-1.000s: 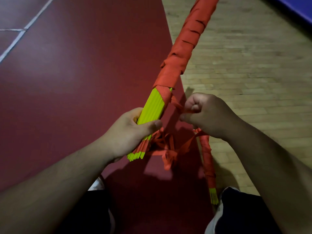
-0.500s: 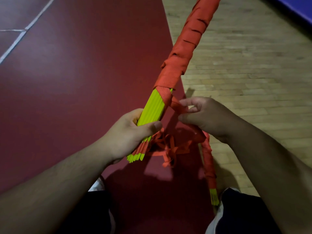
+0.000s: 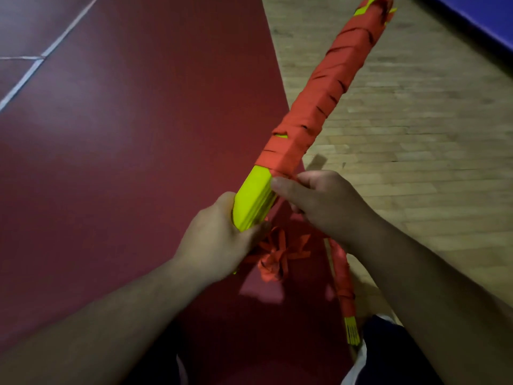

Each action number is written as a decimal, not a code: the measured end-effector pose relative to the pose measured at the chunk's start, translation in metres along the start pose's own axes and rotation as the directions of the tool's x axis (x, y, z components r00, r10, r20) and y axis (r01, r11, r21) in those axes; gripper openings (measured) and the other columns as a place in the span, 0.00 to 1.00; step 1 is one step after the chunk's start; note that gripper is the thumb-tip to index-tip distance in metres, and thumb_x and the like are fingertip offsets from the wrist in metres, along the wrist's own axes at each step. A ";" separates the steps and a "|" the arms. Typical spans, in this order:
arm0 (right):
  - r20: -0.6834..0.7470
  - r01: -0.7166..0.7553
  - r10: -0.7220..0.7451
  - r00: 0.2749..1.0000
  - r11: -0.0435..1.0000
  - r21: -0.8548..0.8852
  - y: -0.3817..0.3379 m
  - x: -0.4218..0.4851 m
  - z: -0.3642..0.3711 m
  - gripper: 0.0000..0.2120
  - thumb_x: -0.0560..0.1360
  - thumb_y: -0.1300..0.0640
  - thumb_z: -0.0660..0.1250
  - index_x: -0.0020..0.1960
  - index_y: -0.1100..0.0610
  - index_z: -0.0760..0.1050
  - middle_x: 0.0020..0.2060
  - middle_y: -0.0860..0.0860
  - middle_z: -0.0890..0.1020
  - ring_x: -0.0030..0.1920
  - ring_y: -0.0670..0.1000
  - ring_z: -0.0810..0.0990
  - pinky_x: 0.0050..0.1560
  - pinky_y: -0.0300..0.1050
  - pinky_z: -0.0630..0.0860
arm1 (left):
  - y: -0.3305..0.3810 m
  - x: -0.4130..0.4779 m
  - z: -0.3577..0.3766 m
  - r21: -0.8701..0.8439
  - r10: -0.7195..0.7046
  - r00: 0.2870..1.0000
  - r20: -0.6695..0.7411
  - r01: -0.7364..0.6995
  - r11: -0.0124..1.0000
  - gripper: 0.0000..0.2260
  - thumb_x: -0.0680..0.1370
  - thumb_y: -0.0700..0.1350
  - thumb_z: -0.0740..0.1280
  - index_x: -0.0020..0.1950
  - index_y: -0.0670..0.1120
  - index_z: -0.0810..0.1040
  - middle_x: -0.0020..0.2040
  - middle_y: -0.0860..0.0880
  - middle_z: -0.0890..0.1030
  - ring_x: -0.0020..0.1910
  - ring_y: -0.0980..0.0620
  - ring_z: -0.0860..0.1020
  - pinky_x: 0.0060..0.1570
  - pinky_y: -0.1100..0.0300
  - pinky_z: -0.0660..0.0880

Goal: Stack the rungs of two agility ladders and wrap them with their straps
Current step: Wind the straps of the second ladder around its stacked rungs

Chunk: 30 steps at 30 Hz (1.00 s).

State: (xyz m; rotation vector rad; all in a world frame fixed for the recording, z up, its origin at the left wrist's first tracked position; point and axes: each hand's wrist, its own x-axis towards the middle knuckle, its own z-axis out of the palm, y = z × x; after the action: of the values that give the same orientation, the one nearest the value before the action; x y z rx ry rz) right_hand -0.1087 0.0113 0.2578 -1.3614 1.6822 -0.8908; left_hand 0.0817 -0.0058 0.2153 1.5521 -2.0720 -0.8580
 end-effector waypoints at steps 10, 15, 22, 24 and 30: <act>-0.228 -0.165 0.153 0.962 0.986 -0.036 0.010 -0.001 0.014 0.29 0.65 0.24 0.68 0.32 0.50 0.82 0.23 0.48 0.81 0.25 0.45 0.79 0.31 0.47 0.71 | 0.006 -0.017 0.017 0.276 0.229 0.967 -0.113 -0.191 0.942 0.17 0.73 0.60 0.64 0.55 0.53 0.66 0.46 0.52 0.75 0.42 0.43 0.79 0.33 0.55 0.67; -0.270 -0.221 0.268 0.925 0.956 0.191 0.021 0.002 0.013 0.25 0.63 0.28 0.73 0.33 0.52 0.82 0.23 0.46 0.78 0.25 0.44 0.77 0.32 0.44 0.69 | 0.007 -0.021 0.018 0.078 0.356 0.934 0.011 -0.356 0.931 0.25 0.76 0.58 0.57 0.70 0.49 0.67 0.50 0.51 0.73 0.46 0.48 0.75 0.41 0.54 0.70; -0.177 -0.202 0.283 0.942 0.905 0.375 0.024 0.005 0.003 0.22 0.71 0.38 0.74 0.28 0.51 0.72 0.21 0.45 0.69 0.19 0.44 0.65 0.22 0.37 0.61 | 0.015 -0.014 0.015 -0.686 0.046 0.932 0.360 0.231 0.690 0.21 0.72 0.55 0.70 0.61 0.48 0.72 0.42 0.50 0.82 0.38 0.50 0.81 0.37 0.56 0.78; -0.126 -0.224 0.301 0.945 0.880 0.419 0.025 0.005 0.002 0.22 0.72 0.37 0.72 0.31 0.50 0.69 0.23 0.47 0.67 0.22 0.46 0.63 0.25 0.39 0.59 | 0.011 -0.008 0.009 -0.705 -0.014 0.830 0.558 0.483 0.519 0.27 0.67 0.59 0.74 0.57 0.41 0.79 0.45 0.47 0.84 0.42 0.49 0.81 0.45 0.55 0.78; -0.033 -0.194 0.242 0.970 0.846 0.497 0.016 0.002 0.015 0.33 0.66 0.31 0.69 0.48 0.62 0.77 0.37 0.59 0.72 0.35 0.57 0.67 0.34 0.47 0.64 | 0.005 -0.009 -0.005 -0.572 0.366 0.494 0.789 0.808 0.142 0.28 0.70 0.62 0.73 0.61 0.45 0.80 0.50 0.42 0.82 0.47 0.43 0.81 0.50 0.47 0.78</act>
State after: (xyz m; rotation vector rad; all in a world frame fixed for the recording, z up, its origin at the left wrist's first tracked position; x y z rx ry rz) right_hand -0.1030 0.0119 0.2367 -0.7758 1.4999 -1.1637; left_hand 0.0838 0.0026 0.2226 0.5913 -0.7253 -2.8580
